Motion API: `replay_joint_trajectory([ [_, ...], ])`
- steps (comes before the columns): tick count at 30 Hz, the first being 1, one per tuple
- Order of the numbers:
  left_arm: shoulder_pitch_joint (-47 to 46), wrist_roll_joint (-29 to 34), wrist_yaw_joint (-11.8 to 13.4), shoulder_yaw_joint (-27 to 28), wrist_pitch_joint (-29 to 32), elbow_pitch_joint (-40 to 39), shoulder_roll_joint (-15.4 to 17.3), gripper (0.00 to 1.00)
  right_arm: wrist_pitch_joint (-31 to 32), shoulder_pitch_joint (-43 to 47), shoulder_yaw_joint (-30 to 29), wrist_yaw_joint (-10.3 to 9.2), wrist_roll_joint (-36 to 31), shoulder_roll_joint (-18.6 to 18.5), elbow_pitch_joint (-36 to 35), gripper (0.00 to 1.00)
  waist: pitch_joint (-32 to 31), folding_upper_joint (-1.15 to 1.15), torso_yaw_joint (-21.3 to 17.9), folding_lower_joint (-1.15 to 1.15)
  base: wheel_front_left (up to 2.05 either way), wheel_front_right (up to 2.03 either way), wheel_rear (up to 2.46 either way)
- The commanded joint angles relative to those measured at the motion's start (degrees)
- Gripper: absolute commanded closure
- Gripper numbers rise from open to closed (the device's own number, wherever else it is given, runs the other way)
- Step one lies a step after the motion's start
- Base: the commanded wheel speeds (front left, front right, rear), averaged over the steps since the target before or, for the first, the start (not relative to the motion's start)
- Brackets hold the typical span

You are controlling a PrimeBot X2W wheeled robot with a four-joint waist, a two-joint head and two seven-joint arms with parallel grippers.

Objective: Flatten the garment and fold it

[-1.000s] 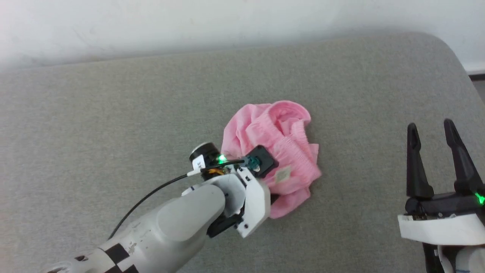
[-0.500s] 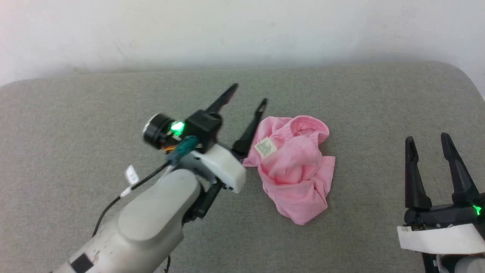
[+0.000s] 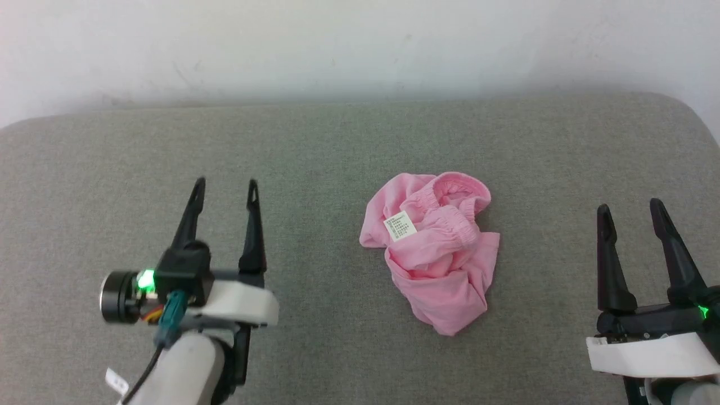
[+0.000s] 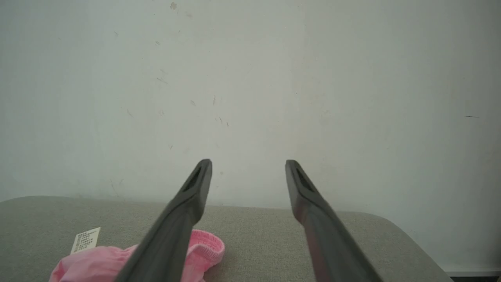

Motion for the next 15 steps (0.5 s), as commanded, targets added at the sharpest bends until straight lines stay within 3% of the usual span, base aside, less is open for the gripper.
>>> replay_joint_trajectory([
  [1,2.2,1.4,-0.8,1.5,-0.3,-0.8,-0.9,0.0,-0.3,0.6,-0.1,-0.11,-0.3,0.2,0.2,0.0,-0.2,-0.01,-0.1,0.0,0.0,0.0,0.0],
  [9,12.0,7.9,-7.6,9.4,-0.3,-1.7,-5.8,0.0,-0.3,2.0,-0.1,-0.11,-0.4,0.2,1.9,0.0,-1.8,-0.01,-0.6,0.0,0.0,0.0,0.0],
  [15,14.5,11.7,-9.7,14.1,-0.3,-1.9,-9.4,0.0,-0.3,3.3,0.1,-0.11,-0.5,0.2,2.7,0.0,-2.6,-0.01,-0.3,0.0,0.0,0.0,0.0],
])
